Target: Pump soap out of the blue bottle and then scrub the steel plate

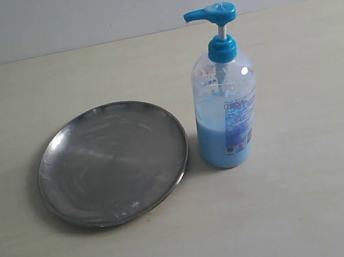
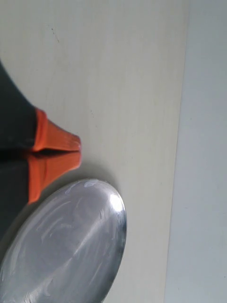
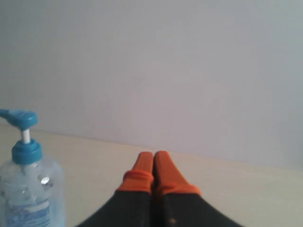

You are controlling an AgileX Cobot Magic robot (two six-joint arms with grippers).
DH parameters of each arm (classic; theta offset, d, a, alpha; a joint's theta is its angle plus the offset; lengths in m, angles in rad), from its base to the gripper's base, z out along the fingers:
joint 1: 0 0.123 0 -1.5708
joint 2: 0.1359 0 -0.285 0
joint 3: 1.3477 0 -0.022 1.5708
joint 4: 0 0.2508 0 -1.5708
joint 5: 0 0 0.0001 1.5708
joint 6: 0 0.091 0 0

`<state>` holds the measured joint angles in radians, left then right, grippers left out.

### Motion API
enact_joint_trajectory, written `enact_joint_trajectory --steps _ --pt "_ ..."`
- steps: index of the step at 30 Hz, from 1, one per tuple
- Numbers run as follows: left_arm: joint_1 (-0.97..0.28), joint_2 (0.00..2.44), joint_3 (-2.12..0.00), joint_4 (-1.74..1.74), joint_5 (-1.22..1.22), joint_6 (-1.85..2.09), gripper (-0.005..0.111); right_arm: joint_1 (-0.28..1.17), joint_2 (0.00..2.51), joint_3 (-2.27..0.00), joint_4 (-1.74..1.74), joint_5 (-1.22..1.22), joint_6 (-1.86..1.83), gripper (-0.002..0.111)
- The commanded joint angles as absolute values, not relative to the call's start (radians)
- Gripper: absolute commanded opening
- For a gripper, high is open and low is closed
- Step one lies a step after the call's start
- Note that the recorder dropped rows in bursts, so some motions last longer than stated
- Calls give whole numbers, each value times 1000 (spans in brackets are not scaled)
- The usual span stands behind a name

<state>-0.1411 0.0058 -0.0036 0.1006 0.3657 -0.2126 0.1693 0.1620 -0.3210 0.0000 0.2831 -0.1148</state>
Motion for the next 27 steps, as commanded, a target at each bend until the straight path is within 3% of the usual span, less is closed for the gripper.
enact_joint_trajectory --steps 1,12,27 --pt "-139 0 0 102 357 -214 0 239 230 -356 0 324 -132 0" --pt "-139 0 0 102 357 -214 0 440 435 -489 0 407 -203 0" --pt "-139 0 0 102 357 -214 0 447 443 -496 152 275 -173 0"
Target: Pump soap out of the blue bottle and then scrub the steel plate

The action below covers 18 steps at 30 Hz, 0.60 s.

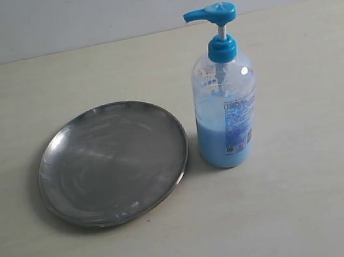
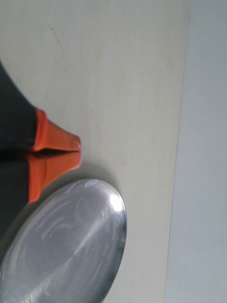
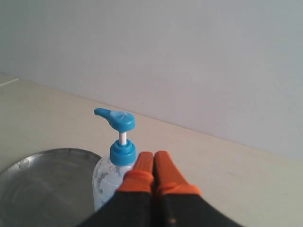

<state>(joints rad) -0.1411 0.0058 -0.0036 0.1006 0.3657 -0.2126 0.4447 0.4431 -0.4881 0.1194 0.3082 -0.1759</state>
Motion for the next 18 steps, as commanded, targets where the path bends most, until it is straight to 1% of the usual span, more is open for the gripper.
enact_joint_trajectory --steps 1,10,14,18 --pt "-139 0 0 102 357 -214 0 447 443 -496 165 271 -173 0" --pt "-139 0 0 102 357 -214 0 447 443 -496 186 253 -175 0" --pt "-139 0 0 102 357 -214 0 447 443 -496 311 253 -173 0" --pt "-139 0 0 102 357 -214 0 447 443 -496 322 265 -186 0"
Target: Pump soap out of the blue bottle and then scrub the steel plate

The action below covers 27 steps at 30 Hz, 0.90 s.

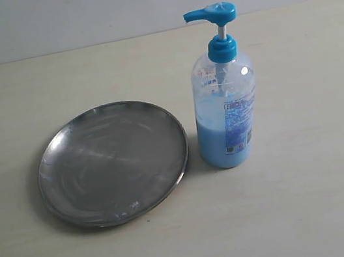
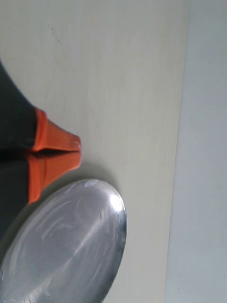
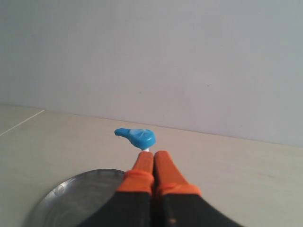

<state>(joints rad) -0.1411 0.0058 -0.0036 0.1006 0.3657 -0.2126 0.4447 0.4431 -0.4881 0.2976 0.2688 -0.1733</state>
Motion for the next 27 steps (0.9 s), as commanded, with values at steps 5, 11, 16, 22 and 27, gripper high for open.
enact_joint_trajectory --steps 5,11,16,22,27 --pt "-139 0 0 102 357 -214 0 447 443 -496 378 262 -210 0" --pt "-139 0 0 102 357 -214 0 447 445 -496 381 263 -210 0" --pt "-139 0 0 102 357 -214 0 447 445 -496 337 261 -244 22" --pt "-139 0 0 102 357 -214 0 447 454 -496 338 256 -242 69" --pt "-139 0 0 102 357 -214 0 447 453 -496 368 228 -244 69"
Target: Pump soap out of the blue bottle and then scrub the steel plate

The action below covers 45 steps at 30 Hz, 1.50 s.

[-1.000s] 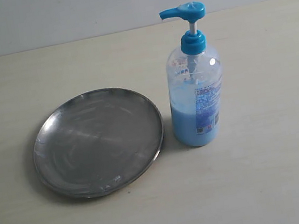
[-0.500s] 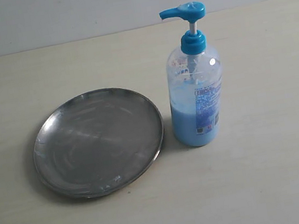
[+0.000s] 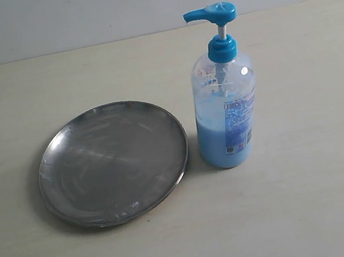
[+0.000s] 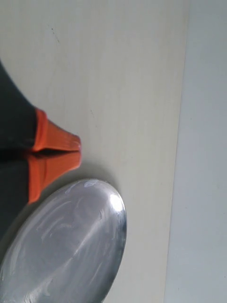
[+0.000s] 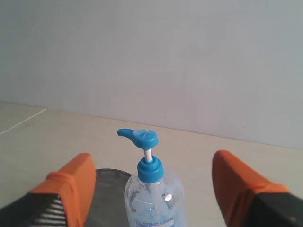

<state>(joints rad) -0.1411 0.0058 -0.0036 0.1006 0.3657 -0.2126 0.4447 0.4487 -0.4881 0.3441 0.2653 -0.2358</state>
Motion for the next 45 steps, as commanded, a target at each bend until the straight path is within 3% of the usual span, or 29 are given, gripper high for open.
enact_joint_trajectory --steps 1,11,21,45 --pt "-139 0 0 102 357 -214 0 447 453 -496 372 211 -240 69" --pt "-139 0 0 102 357 -214 0 447 464 -496 306 205 -198 71" --pt "-139 0 0 102 357 -214 0 447 464 -496 310 250 -172 105" --pt "-139 0 0 102 357 -214 0 447 464 -496 336 174 -346 105"
